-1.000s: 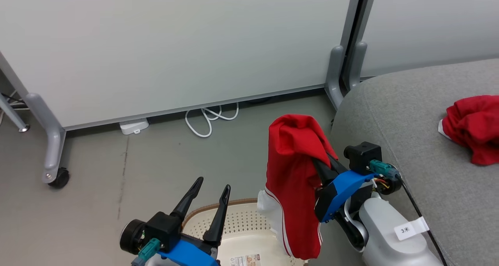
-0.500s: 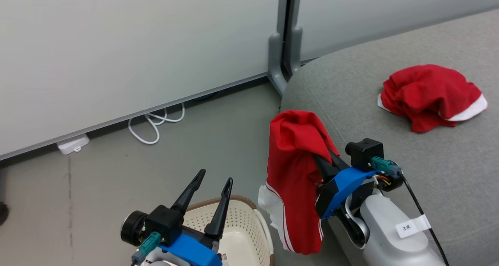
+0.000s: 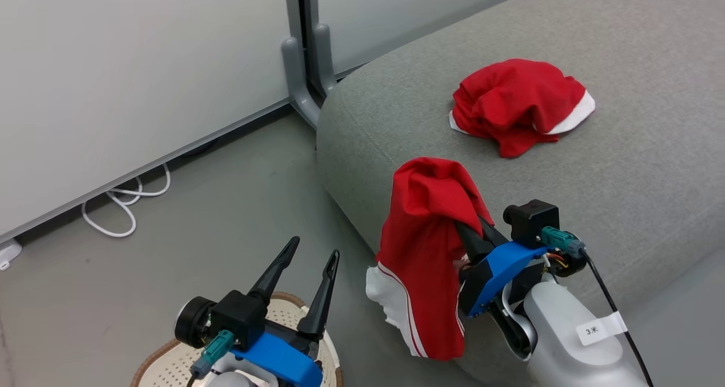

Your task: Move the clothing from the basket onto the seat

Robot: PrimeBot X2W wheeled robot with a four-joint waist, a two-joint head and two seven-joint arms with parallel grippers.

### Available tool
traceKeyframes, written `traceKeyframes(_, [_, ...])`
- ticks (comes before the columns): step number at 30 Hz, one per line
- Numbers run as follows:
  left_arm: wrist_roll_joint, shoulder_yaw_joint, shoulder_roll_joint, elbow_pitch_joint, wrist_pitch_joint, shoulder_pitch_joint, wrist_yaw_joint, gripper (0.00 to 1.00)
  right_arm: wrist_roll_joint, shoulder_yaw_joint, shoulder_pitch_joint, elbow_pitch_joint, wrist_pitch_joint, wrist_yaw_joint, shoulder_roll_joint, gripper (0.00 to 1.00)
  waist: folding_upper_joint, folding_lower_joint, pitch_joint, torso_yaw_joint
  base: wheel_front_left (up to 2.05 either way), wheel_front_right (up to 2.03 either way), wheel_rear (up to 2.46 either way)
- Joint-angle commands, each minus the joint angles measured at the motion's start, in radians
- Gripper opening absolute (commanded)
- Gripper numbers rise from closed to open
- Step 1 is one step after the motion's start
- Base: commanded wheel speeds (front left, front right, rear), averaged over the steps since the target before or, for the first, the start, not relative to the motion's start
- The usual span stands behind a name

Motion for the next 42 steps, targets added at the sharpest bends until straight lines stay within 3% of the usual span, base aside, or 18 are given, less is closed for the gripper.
traceKeyframes(1, [0.007,0.004,0.005,-0.004,-0.003,-0.014,-0.002,1.00,0.002,0.001,0.004,-0.004,-0.005,0.000,-0.001,0.00,0.0000,0.0000,0.011,-0.028,0.00,0.00,0.00])
traceKeyframes(9, [0.010,-0.006,0.007,-0.004,-0.003,-0.025,-0.002,1.00,0.001,-0.011,0.013,-0.011,-0.009,0.000,-0.001,0.00,0.0000,0.0000,0.028,-0.045,0.00,0.00,0.00])
traceKeyframes(19, [0.018,-0.003,0.021,-0.012,-0.003,-0.041,-0.002,1.00,-0.043,-0.112,-0.071,-0.009,-0.002,0.000,-0.001,0.00,0.0000,0.0000,0.071,-0.011,0.00,0.00,0.00])
traceKeyframes(23, [0.024,-0.014,0.032,-0.021,-0.003,-0.066,-0.002,1.00,-0.104,-0.195,-0.176,-0.002,0.027,0.000,-0.029,0.00,0.0000,0.0000,0.108,0.009,0.00,0.00,0.00])
traceKeyframes(34, [0.033,-0.064,0.080,-0.065,-0.003,-0.161,-0.002,1.00,-0.164,-0.457,-0.474,0.006,0.100,0.000,-0.193,0.00,0.0000,0.0000,0.252,0.097,0.00,0.00,0.00])
traceKeyframes(41, [0.044,-0.107,0.123,-0.115,-0.003,-0.242,-0.002,1.00,-0.214,-0.702,-0.568,0.074,0.095,0.000,-0.298,0.00,0.0000,0.0000,0.388,0.173,0.00,0.00,0.00])
traceKeyframes(42, [0.054,-0.107,0.139,-0.140,-0.003,-0.271,-0.002,1.00,-0.236,-0.785,-0.541,0.121,0.072,0.000,-0.311,0.00,0.0000,0.0000,0.447,0.203,0.00,0.00,0.00])
